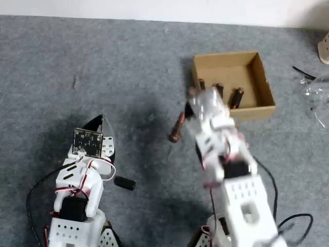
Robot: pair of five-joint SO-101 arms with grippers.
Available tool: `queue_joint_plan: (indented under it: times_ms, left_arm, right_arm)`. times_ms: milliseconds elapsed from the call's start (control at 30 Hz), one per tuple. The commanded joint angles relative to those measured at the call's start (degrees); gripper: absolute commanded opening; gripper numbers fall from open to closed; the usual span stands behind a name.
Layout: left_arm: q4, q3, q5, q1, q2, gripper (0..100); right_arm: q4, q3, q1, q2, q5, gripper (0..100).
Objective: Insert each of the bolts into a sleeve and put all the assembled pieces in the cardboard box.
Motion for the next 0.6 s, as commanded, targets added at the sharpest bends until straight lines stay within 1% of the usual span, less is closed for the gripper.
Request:
queue_joint_plan:
  times_ms: [0, 200, 267, 400, 467, 567]
  left_arm:
    - [-1.1, 1.1, 0.3, -0.6, -0.7, 1]
    - [-1.1, 1.1, 0.3, -0.6, -0.7, 1]
    - [-1.2, 1.1, 0.3, -0.6, -0.7, 1]
    - [-1.3, 1.1, 0.3, -0.6, -0.7, 1]
    - [-1.4, 1.1, 0.3, -0.6, -0.7, 1]
    - [-1.4, 1.1, 0.3, -0.6, -0.7, 1]
  right_arm:
    - [-2.7, -17.1, 2.9, 19.9, 0.2, 0.5]
    - [-2.6, -34.2, 6.7, 47.3, 0.1, 0.5]
    - [-2.6, -38.5, 7.6, 54.4, -2.1, 0.5]
    - [-2.6, -45.2, 8.5, 64.5, -10.6, 0.5]
    - [-2.6, -47.3, 8.1, 68.2, -12.4, 0.5]
    - [-2.6, -49.4, 6.4, 72.7, -12.5, 0.5]
